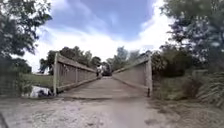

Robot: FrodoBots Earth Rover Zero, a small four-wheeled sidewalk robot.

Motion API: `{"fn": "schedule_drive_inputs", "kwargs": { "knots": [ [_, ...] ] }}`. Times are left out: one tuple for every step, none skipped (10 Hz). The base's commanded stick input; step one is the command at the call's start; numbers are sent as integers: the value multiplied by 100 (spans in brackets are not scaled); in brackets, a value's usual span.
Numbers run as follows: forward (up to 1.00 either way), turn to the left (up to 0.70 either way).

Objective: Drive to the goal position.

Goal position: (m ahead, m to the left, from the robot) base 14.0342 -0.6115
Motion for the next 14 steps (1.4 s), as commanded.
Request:
{"fn": "schedule_drive_inputs", "kwargs": {
  "knots": [
    [70,6],
    [70,1],
    [70,0],
    [70,0],
    [70,0],
    [70,0],
    [70,14],
    [70,14],
    [70,10],
    [70,0],
    [70,0],
    [70,0],
    [70,0],
    [70,0]
  ]
}}
